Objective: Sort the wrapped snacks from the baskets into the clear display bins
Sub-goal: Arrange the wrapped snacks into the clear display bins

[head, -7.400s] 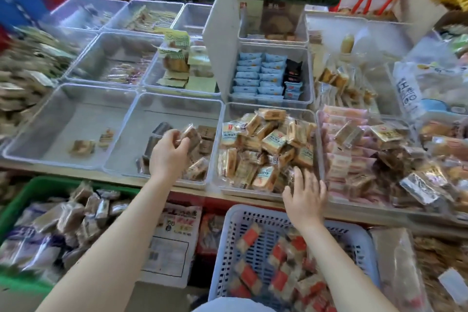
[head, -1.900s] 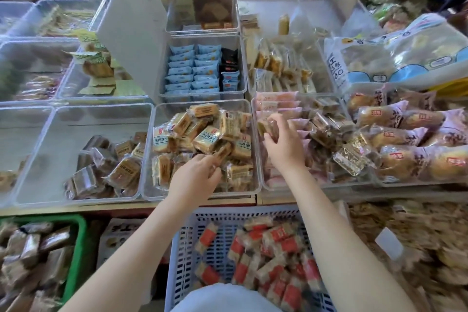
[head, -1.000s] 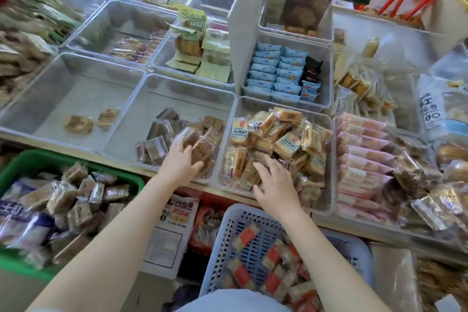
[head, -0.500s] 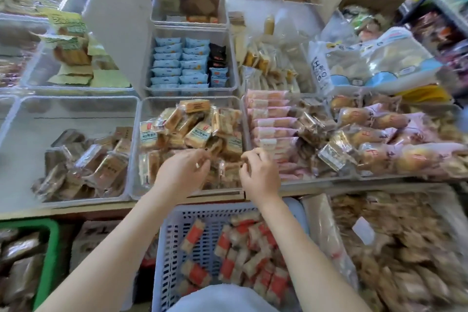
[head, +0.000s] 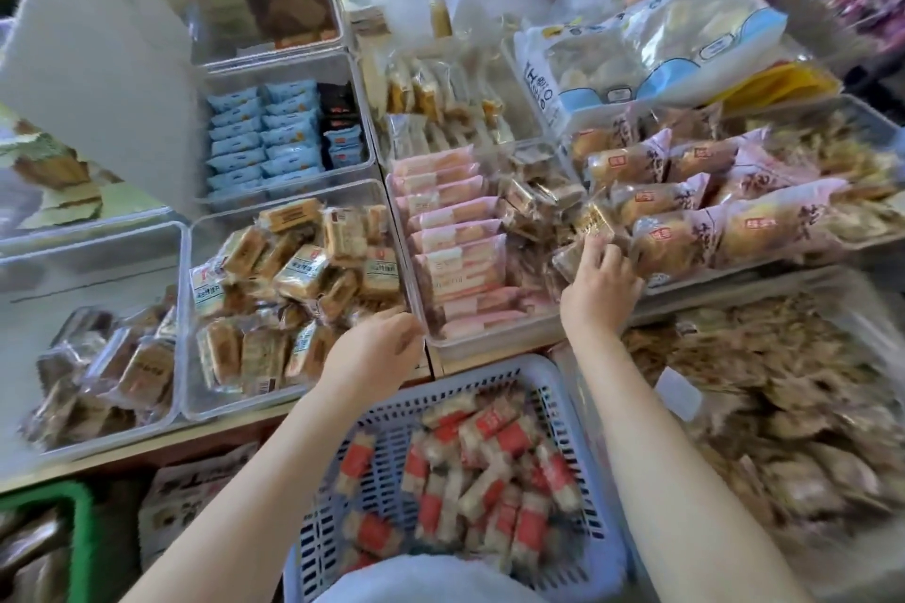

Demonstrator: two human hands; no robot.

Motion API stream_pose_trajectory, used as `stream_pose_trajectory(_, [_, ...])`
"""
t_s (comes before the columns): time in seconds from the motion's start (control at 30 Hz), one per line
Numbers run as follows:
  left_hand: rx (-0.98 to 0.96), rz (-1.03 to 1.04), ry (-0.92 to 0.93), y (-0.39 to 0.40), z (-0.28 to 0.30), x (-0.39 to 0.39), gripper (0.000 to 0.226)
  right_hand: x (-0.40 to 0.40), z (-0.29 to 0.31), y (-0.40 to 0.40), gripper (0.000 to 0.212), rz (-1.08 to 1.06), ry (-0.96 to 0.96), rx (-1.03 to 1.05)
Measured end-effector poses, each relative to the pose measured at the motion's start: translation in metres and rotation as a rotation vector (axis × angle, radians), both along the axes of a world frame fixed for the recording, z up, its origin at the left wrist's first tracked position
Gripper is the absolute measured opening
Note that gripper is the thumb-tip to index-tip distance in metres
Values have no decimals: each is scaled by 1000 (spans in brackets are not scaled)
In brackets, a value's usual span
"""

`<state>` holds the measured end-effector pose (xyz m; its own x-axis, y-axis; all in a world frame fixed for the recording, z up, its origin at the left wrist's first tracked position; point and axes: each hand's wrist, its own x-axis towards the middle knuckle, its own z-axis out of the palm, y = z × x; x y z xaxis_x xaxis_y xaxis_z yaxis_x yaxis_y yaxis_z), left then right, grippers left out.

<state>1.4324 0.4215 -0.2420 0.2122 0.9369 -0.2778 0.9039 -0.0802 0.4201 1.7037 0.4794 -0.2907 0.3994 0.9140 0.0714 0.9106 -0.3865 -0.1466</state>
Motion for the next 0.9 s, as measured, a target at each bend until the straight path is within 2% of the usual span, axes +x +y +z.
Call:
stream_pose_trajectory(0.17, [9,18,10,-3,7,-1,27,-3,-1,0,57,-46,72,8])
stream_pose_trajectory(0.3, [44,46,10,-11,11,-8,24,-16,11,-4,28,-21,38,7])
stream_pose_trajectory(0.37, [53,81,-14,-16,13,-15,24,-33,22,-10,31,91,120,97])
stream_pose_trajectory(0.47, [74,150,-81,-25,16,-33,30,-78,40,-21,32,406,349,200])
stream_pose_trajectory(0.53, [115,202,-117,-31,19,-48,48,-117,50,-30,36,648,438,165])
stream_pose_trajectory(0.63, [207,269,-120,-39,20,-79,68,-173,56,-45,47,886,404,51])
stream_pose_trajectory(0.77, [278,244,-90,-53,10,-130,54,-240,54,-64,52,1115,414,57])
stream_pose_trajectory(0.9, [317,436,-77,-76,1,-182,45,-285,52,-74,58,1167,503,-17])
